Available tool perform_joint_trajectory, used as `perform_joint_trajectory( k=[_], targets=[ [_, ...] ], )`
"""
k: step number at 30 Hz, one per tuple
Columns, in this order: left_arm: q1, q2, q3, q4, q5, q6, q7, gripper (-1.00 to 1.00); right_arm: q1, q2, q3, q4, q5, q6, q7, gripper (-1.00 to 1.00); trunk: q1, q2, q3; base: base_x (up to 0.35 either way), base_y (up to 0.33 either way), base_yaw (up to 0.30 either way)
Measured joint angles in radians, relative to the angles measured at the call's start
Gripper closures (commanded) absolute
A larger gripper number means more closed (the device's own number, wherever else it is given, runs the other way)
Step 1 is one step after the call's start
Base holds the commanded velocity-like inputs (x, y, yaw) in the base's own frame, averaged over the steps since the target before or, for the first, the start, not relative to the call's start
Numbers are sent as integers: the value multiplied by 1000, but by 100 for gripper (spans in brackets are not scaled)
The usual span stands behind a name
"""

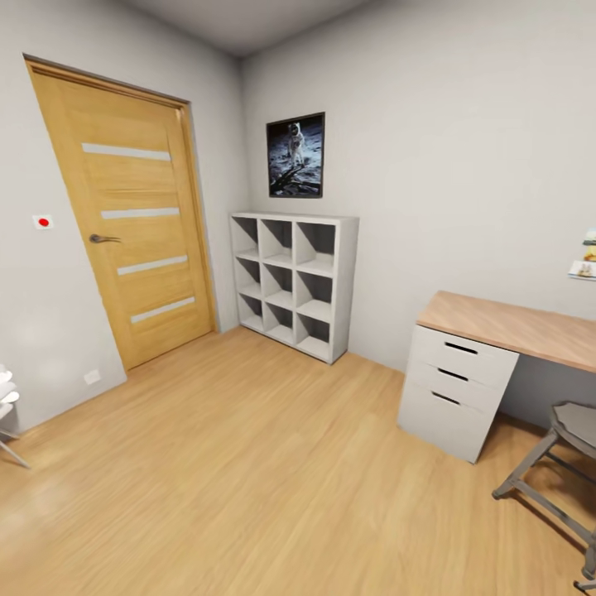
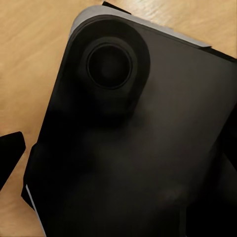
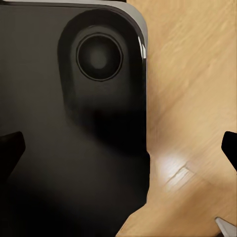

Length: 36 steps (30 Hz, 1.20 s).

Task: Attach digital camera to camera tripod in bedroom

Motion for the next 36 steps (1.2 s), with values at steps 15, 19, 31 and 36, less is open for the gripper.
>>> perform_joint_trajectory(
  k=[15, 19, 31, 36],
  targets=[
    [0, -1, -4, 0, -3, 0, 0, -100, 0, 0, -1, 0, 0, 0, 0, -100, 0, 0, 0, 241, 237, 0],
    [0, -1, -4, 0, -3, 0, 0, -100, 0, 0, -1, 0, 0, 0, 0, -100, 0, 0, 0, 147, 295, 0],
    [0, -3, -5, 0, -3, 0, 1, -100, 0, 0, 0, 0, 0, 0, 0, -100, 0, 0, 0, 101, 317, 0],
    [0, -3, -5, 0, -3, 0, 1, -100, 0, 0, 1, 0, 0, 0, 0, -100, 0, 0, 0, 86, 323, 0]
  ],
)
